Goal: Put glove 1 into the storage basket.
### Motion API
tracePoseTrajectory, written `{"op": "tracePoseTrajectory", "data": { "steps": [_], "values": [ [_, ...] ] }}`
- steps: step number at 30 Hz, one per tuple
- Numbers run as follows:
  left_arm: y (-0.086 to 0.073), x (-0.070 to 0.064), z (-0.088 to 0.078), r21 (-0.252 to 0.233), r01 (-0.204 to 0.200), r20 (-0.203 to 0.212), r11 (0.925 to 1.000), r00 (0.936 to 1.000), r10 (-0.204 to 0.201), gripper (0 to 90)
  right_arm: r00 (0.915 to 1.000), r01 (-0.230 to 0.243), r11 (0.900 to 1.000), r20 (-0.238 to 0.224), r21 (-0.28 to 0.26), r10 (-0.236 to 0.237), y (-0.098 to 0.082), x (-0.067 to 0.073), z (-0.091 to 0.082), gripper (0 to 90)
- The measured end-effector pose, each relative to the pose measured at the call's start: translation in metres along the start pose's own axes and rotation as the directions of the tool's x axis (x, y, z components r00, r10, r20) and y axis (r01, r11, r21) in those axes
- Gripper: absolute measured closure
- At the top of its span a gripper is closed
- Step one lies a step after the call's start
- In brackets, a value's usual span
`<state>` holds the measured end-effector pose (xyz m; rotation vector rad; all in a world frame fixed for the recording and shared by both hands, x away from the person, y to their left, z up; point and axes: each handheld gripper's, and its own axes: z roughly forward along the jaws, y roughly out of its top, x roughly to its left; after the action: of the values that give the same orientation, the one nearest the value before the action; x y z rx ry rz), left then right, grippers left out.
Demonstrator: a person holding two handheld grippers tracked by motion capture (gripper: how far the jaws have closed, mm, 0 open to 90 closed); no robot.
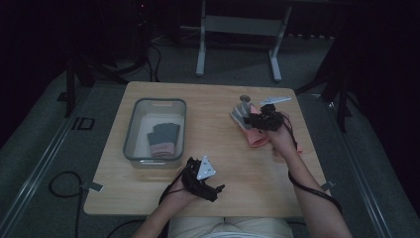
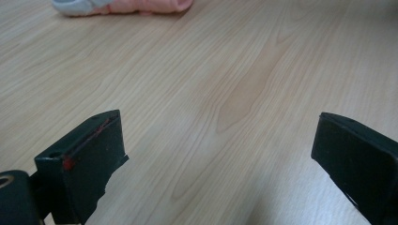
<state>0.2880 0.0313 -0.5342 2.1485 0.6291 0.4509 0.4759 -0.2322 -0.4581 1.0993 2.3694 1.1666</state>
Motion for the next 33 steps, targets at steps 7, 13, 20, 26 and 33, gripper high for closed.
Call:
{"op": "tracePoseTrajectory", "data": {
  "steps": [7,13,20,26,33],
  "values": [
    [-0.014,-0.002,-0.007,-0.031,0.025,-0.052,0.9992,0.9983,-0.026,2.6,0.9982,-0.022,1.000,0.056,-0.011,0.023,-0.002,-0.013,0.007,61.3],
    [-0.019,-0.006,-0.009,-0.015,0.004,-0.067,0.9999,0.9978,-0.005,2.6,0.9924,0.011,0.999,0.122,0.035,-0.015,-0.003,-0.022,0.025,60.6],
    [-0.023,-0.006,-0.006,-0.003,0.001,-0.056,1.0000,0.9984,-0.001,2.6,0.9872,0.065,0.993,0.139,0.096,-0.078,0.004,-0.032,0.047,57.7],
    [-0.026,-0.005,-0.006,-0.018,0.005,-0.052,0.9998,0.9986,-0.006,2.6,0.9760,0.077,0.969,0.181,0.236,-0.122,-0.004,-0.039,0.073,55.7],
    [-0.029,-0.005,-0.005,-0.017,0.007,-0.041,0.9998,0.9991,-0.007,2.6,0.9852,0.029,0.968,0.156,0.249,-0.069,-0.015,-0.041,0.088,72.2]
  ]
}}
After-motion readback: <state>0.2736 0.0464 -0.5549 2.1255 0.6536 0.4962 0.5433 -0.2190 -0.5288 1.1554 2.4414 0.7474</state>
